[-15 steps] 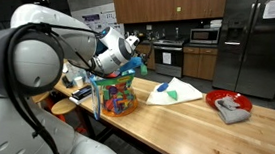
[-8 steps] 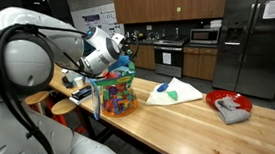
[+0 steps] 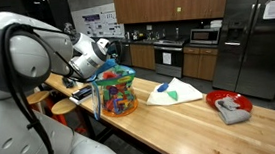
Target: Put one green block in the bag.
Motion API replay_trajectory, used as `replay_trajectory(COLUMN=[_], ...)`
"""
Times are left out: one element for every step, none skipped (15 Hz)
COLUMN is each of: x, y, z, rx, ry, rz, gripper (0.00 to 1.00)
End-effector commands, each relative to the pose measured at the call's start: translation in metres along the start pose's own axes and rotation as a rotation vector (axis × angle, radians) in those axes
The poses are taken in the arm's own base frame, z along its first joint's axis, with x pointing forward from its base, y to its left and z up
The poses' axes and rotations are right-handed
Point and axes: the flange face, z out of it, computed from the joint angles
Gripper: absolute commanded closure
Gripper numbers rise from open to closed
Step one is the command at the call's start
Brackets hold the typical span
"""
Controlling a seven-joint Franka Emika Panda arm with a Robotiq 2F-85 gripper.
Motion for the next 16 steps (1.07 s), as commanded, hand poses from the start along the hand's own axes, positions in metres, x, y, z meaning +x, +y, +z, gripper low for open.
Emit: replay_trajectory(x=[-0.003,-0.005,-0.006,-0.008,-0.011,-0.014,-0.018,-0.021,-0.024,-0.026,-0.027,-0.029,-0.031,-0.033,-0.036,-0.038], y=[-0.013,-0.015,-0.016,-0.016,-0.015,-0.013,-0.01,-0.007,-0.001,0.005,0.011,0.018,0.023,0.027,0.032,0.035], z=[0.014,0.019,0.023,0.028,0.033,0.037,0.041,0.045,0.048,0.05,0.051,0.053,0.055,0.057,0.059,0.06], rx=[0.018,0.022,0.026,0.03,0.034,0.035,0.035,0.031,0.023,0.015,0.003,-0.008,-0.015,-0.021,-0.027,-0.034], ry=[-0.032,-0.042,-0.052,-0.065,-0.077,-0.086,-0.094,-0.101,-0.105,-0.104,-0.104,-0.108,-0.115,-0.122,-0.128,-0.135], rz=[-0.029,-0.033,-0.033,-0.031,-0.028,-0.02,-0.01,0.001,0.018,0.032,0.052,0.068,0.079,0.092,0.103,0.113], gripper=[0.84,0.34,0.33,0.29,0.23,0.17,0.11,0.04,0.01,0.0,0.0,0.0,0.0,0.0,0.0,0.0])
